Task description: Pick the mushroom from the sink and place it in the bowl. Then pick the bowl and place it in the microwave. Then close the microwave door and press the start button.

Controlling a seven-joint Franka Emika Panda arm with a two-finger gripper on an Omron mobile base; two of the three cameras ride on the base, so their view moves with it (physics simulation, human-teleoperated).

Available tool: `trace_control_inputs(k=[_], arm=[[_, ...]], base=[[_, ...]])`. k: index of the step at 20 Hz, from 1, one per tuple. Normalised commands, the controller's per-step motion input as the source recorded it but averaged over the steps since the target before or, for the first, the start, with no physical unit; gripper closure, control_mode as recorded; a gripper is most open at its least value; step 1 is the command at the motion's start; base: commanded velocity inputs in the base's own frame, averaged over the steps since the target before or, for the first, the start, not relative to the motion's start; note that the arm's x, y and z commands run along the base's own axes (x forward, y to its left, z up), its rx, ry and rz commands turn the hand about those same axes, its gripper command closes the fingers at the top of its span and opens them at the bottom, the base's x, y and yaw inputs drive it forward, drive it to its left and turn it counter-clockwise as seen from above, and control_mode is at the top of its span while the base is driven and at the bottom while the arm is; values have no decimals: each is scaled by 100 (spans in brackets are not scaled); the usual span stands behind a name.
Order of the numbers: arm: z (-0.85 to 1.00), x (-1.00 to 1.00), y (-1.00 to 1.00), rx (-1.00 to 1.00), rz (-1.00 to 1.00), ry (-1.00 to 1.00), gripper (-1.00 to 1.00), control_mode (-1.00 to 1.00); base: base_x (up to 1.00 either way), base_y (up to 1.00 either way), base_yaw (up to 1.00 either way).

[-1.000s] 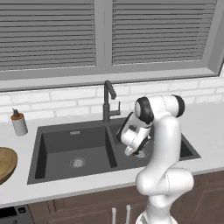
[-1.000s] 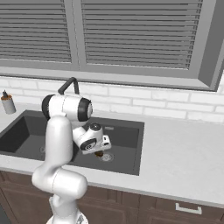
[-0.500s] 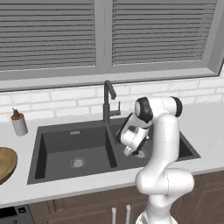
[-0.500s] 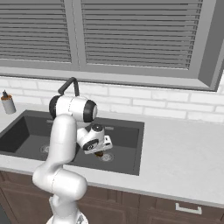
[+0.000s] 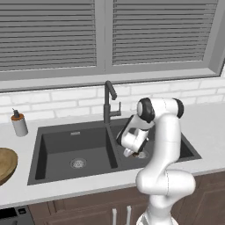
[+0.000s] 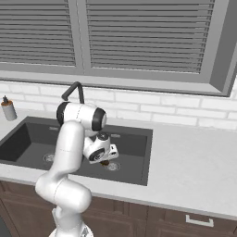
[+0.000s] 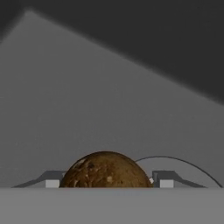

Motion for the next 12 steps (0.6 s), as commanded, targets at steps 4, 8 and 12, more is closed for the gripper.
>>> trace_control_inputs(k=[4, 8, 12], arm=[[-9, 0, 0, 0, 0, 0, 100, -100], [18, -10, -3, 1, 0, -3, 100, -100], [88, -34, -4, 4, 0, -11, 100, -100]], base=[[0, 0, 0], [0, 0, 0], [0, 0, 0]])
